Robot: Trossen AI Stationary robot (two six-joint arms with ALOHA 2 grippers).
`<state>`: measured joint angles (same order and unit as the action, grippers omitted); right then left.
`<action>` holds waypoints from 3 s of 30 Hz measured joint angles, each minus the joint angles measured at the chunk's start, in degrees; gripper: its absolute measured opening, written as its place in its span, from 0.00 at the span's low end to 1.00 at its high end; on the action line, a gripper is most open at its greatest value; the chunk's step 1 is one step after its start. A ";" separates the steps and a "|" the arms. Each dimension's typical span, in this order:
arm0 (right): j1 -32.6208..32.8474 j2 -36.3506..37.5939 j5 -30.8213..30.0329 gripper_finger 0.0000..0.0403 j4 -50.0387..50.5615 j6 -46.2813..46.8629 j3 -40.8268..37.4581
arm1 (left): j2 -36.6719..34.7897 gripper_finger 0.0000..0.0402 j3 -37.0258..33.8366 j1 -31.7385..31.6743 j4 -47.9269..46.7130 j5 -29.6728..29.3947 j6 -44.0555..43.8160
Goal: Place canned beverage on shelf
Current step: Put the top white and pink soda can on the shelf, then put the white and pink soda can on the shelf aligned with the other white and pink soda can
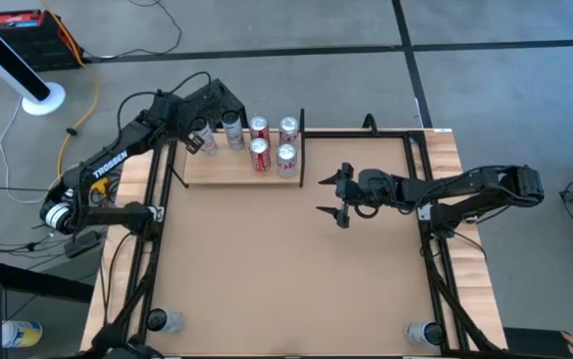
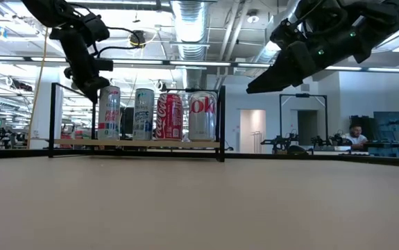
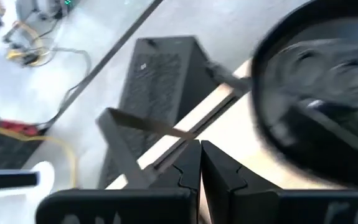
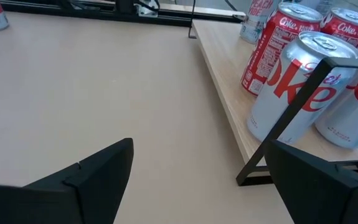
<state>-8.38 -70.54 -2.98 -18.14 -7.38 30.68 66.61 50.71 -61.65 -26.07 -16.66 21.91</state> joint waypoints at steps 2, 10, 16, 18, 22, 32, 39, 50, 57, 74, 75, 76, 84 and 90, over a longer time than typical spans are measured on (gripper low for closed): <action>0.00 0.00 0.00 0.95 -0.10 -0.02 0.00 | -0.23 0.00 0.90 0.00 -1.29 -1.89 0.31; 0.00 0.00 0.00 0.95 -0.08 -0.13 0.00 | -5.33 0.00 4.18 1.67 -9.79 4.48 -1.98; 0.02 0.00 0.00 0.95 0.00 1.08 0.00 | -6.38 0.00 4.18 3.33 -18.55 16.78 -5.04; 0.02 0.00 0.00 0.95 0.01 1.36 0.00 | -6.29 0.00 4.16 4.23 -19.15 18.38 -5.37; 0.43 -0.01 0.02 0.95 -0.16 1.37 0.00 | -4.88 0.00 4.05 6.19 -18.11 18.14 -7.55; 0.51 0.00 0.04 0.95 -0.42 0.62 0.00 | -2.58 0.00 -0.58 8.25 -8.44 11.27 -6.20; 0.44 -0.01 0.04 0.95 -0.42 -0.02 0.00 | -2.22 0.00 -0.58 7.67 -5.08 9.71 -5.01; 0.44 -0.01 0.07 0.95 -0.42 -0.17 0.00 | 1.60 0.00 -0.58 6.88 -5.19 7.37 -4.34; 0.44 0.00 0.07 0.95 -0.38 -0.17 0.00 | 3.25 0.00 -0.58 6.80 -5.00 3.86 -3.01; 0.46 -0.02 0.09 0.95 -0.36 -0.15 0.00 | 3.91 0.00 -0.58 6.80 -4.10 -0.79 -1.13; 0.44 0.00 0.09 0.95 -0.36 -0.15 0.00 | 3.91 0.00 -0.58 6.80 -3.97 -1.10 -1.12; 0.46 0.00 0.10 0.95 -0.36 -0.15 0.00 | 3.91 0.00 -0.58 6.80 -3.86 -1.26 -1.12; 0.46 -0.02 0.11 0.95 -0.38 -0.13 0.00 | 3.91 0.00 -0.58 6.80 -2.42 -1.65 -0.92; 0.46 0.00 0.11 0.95 -0.38 -0.13 0.00 | 3.91 0.00 -0.17 6.80 -4.66 -0.79 -0.59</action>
<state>-7.92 -70.54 -2.87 -18.52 -7.51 30.68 70.52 50.54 -54.85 -30.72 -17.45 21.33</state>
